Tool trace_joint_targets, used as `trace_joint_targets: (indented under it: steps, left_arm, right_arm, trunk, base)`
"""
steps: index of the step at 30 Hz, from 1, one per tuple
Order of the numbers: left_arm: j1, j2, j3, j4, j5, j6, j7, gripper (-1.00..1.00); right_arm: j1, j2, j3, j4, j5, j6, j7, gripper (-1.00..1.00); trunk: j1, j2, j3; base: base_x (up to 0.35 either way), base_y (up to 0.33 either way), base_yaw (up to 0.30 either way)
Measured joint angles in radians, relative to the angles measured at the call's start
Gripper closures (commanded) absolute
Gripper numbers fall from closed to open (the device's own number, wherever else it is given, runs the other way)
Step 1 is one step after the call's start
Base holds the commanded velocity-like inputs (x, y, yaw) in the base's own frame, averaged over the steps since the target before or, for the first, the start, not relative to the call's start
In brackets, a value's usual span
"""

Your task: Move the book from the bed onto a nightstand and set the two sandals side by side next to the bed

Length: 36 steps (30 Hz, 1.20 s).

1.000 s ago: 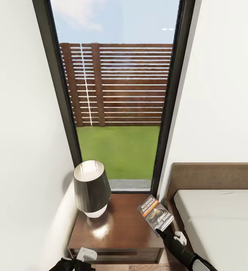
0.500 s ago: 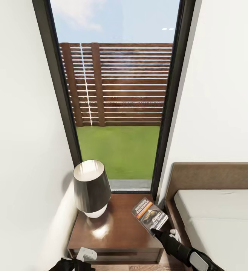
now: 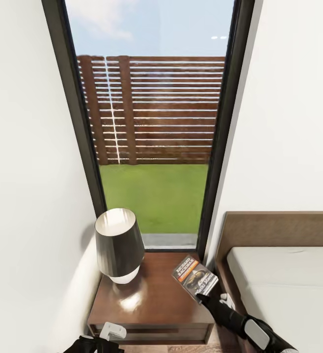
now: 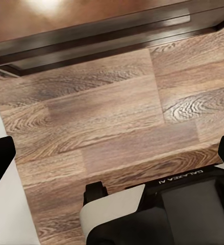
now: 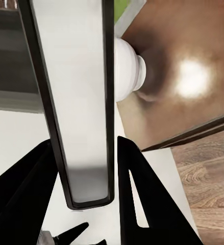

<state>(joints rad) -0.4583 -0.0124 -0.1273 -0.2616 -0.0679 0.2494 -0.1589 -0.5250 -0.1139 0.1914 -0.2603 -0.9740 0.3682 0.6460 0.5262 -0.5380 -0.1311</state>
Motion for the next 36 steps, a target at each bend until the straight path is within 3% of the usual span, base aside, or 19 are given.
trace_joint_targets:
  steps: [13, 16, 20, 26, 36]
  left_arm:
    - [0.000, 0.000, 0.000, 0.000, 0.000, 0.000, 0.000, -1.00]
    - [0.000, 0.000, 0.000, 0.000, 0.000, 0.000, 0.000, -1.00]
    - [0.000, 0.000, 0.000, 0.000, 0.000, 0.000, 0.000, -1.00]
    - [0.000, 0.000, 0.000, 0.000, 0.000, 0.000, 0.000, -1.00]
    - [0.000, 0.000, 0.000, 0.000, 0.000, 0.000, 0.000, -1.00]
  right_arm:
    - [-0.045, 0.003, 0.001, -0.010, -0.001, 0.002, -0.061, 1.00]
    - [-0.055, 0.006, 0.005, -0.014, 0.000, 0.001, -0.076, 1.00]
    - [-0.060, 0.009, 0.019, -0.021, 0.014, 0.001, -0.102, 1.00]
    - [-0.065, 0.011, 0.039, -0.043, 0.056, 0.001, -0.138, 1.00]
    - [-0.065, 0.011, 0.045, -0.047, 0.068, 0.001, -0.148, 1.00]
  trunk:
    - [0.050, -0.091, -0.041]
    - [0.050, -0.092, -0.041]
    - [0.050, -0.092, -0.041]
    - [0.073, -0.133, -0.060]
    - [0.111, -0.204, -0.091]
  base:
    - [0.000, 0.000, 0.000]
    - [0.000, 0.000, 0.000]
    - [0.000, 0.000, 0.000]
    - [0.000, 0.000, 0.000]
    - [0.000, 0.000, 0.000]
